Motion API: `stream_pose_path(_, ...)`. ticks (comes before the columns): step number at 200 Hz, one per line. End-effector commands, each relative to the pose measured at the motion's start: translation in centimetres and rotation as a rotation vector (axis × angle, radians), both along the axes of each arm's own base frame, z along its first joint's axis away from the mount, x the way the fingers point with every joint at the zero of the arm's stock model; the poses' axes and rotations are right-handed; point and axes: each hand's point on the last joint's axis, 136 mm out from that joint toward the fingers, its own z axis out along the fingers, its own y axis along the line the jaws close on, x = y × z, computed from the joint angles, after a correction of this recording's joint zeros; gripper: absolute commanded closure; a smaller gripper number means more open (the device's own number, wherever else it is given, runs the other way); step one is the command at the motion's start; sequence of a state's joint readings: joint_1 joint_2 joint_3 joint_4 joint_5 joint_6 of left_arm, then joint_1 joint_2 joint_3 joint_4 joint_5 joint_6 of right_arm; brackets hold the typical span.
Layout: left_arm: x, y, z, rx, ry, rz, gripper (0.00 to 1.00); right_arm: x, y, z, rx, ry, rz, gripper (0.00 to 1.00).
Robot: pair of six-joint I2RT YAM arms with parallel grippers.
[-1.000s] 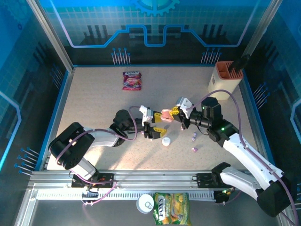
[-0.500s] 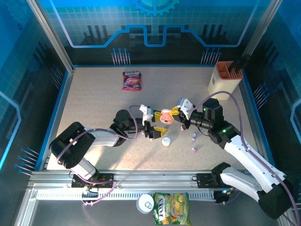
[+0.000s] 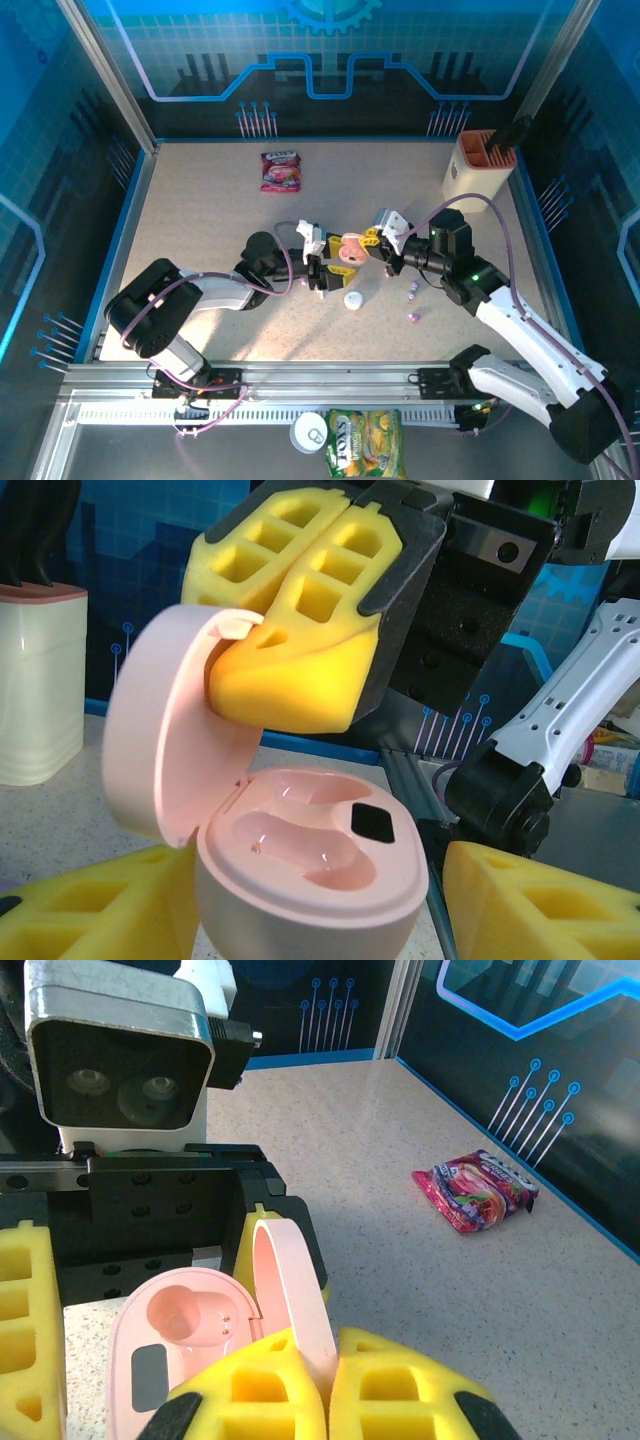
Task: Insert the wireless bluetooth earbuds into the charging case
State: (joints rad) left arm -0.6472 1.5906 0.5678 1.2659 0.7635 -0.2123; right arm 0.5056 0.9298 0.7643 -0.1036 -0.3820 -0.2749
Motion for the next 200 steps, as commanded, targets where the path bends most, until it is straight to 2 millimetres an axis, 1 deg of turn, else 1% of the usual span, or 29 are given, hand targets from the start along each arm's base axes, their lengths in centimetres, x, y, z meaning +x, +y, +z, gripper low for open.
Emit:
stream_pose_path(1,0.2,-0.3,1.2,-0.03,-0.025,-0.005,0.39,-0.6,0.7,0.1,0.0,-0.014,0.048,1.0)
stream_pose_path(32,0.1,-0.3,1.0,-0.029,-0.022,-0.011,0.45,-0.6,0.8,0.0,0.001,-0.011,0.053,1.0)
stream_pose_path(64,0.1,-0.3,0.8,-0.025,-0.022,-0.014,0.56,-0.6,0.7,0.0,0.0,-0.011,0.047,1.0)
stream_pose_path(77,0.1,-0.4,0.8,-0.024,-0.021,-0.015,0.59,-0.7,0.7,0.1,0.002,-0.011,0.048,1.0)
stream_pose_path(109,0.2,-0.2,0.7,-0.025,-0.027,-0.007,0.6,-0.7,0.7,0.6,0.019,-0.007,0.041,1.0)
stream_pose_path(112,0.1,-0.2,0.7,-0.024,-0.028,-0.006,0.6,-0.7,0.7,0.7,0.021,-0.005,0.04,0.98)
stream_pose_path(124,0.3,-0.2,0.5,-0.021,-0.029,0.003,0.6,-0.9,0.7,1.4,0.044,0.007,0.039,0.81)
stream_pose_path(125,0.3,-0.1,0.5,-0.021,-0.029,0.005,0.61,-1.0,0.7,1.5,0.048,0.006,0.04,0.78)
stream_pose_path(127,0.4,-0.1,0.4,-0.021,-0.028,0.007,0.61,-1.0,0.7,1.6,0.049,0.006,0.04,0.77)
stream_pose_path(129,0.4,-0.1,0.4,-0.02,-0.028,0.007,0.61,-1.0,0.7,1.7,0.056,0.006,0.039,0.73)
stream_pose_path(130,0.4,-0.1,0.4,-0.021,-0.028,0.007,0.61,-1.0,0.7,1.7,0.056,0.006,0.039,0.73)
stream_pose_path(132,0.4,-0.1,0.4,-0.022,-0.029,0.009,0.61,-1.0,0.7,2.0,0.061,0.004,0.038,0.68)
stream_pose_path(133,0.4,-0.1,0.4,-0.022,-0.029,0.009,0.61,-1.0,0.7,2.0,0.061,0.004,0.038,0.68)
stream_pose_path(136,0.5,0.0,0.3,-0.02,-0.026,0.011,0.61,-1.1,0.6,2.1,0.066,0.005,0.036,0.64)
stream_pose_path(142,0.5,0.0,0.2,-0.019,-0.025,0.015,0.61,-1.3,0.6,2.6,0.084,0.005,0.033,0.54)
stream_pose_path(159,0.9,0.4,0.2,-0.025,-0.026,0.04,0.61,-1.5,0.1,4.0,0.132,0.006,0.008,0.36)
stream_pose_path(167,1.2,0.7,0.1,-0.026,-0.023,0.055,0.6,-1.4,-0.3,4.6,0.162,0.018,-0.017,0.31)
stream_pose_path(182,1.6,1.1,0.0,-0.034,-0.024,0.079,0.6,-0.7,-1.3,4.5,0.215,0.054,-0.073,0.25)
stream_pose_path(200,2.1,1.6,0.0,-0.048,-0.021,0.106,0.6,0.7,-3.1,4.0,0.311,0.146,-0.168,0.24)
